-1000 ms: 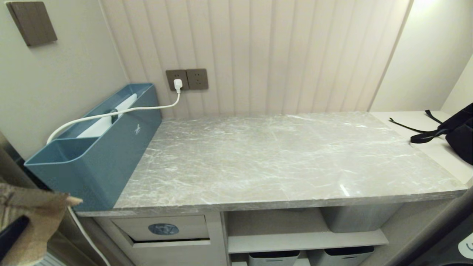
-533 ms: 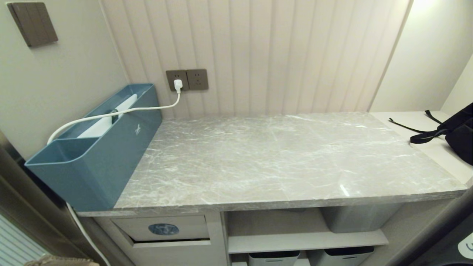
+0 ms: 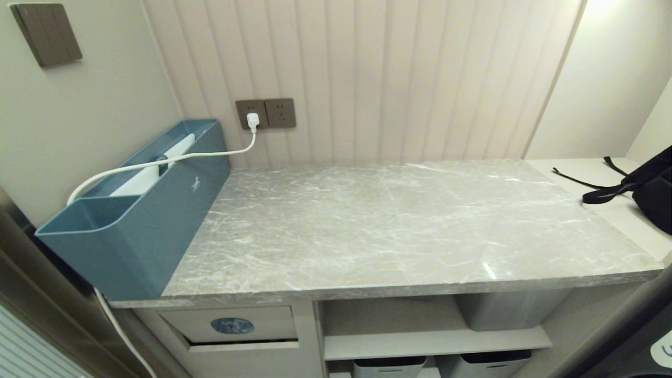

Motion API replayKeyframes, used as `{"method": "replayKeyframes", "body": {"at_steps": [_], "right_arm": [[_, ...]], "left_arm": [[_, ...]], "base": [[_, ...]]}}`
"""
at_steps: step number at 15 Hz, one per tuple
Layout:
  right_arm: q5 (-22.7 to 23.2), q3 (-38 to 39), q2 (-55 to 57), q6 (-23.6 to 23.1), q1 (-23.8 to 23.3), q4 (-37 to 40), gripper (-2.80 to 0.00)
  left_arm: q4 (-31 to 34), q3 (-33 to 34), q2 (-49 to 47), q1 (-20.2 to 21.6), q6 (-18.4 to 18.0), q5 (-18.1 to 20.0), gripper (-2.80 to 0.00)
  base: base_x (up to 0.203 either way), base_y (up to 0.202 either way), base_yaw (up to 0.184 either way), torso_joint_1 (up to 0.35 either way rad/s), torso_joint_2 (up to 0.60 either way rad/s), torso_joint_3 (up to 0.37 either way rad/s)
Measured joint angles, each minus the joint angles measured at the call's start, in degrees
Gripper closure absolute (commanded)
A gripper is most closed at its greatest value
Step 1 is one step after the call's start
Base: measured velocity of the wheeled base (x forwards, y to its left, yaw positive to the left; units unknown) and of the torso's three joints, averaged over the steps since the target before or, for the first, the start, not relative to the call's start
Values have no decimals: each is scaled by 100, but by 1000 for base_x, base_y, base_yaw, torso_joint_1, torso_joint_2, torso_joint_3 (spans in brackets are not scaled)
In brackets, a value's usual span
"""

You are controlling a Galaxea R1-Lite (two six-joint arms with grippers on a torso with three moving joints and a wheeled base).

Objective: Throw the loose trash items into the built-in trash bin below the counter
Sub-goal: Put the garbage in the trash can

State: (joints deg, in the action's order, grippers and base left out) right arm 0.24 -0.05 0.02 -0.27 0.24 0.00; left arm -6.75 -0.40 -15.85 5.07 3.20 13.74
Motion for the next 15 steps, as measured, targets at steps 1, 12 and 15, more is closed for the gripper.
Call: {"method": "replayKeyframes", "body": {"at_steps": [1, 12, 15], "right_arm": [[0, 0, -2, 5, 0, 0, 0], [-2, 2, -13, 2, 0, -2, 0], [0, 2, -13, -4, 0, 0, 0]], "left_arm": [[3, -6, 2, -6, 125, 110, 0], [495, -58, 1219, -466, -178, -1073, 0], [568, 20, 1484, -494, -832, -1360, 0]], "base": [[0, 0, 0, 0, 0, 0], [0, 0, 0, -9, 22, 11], [0, 0, 0, -200, 448, 239]]}}
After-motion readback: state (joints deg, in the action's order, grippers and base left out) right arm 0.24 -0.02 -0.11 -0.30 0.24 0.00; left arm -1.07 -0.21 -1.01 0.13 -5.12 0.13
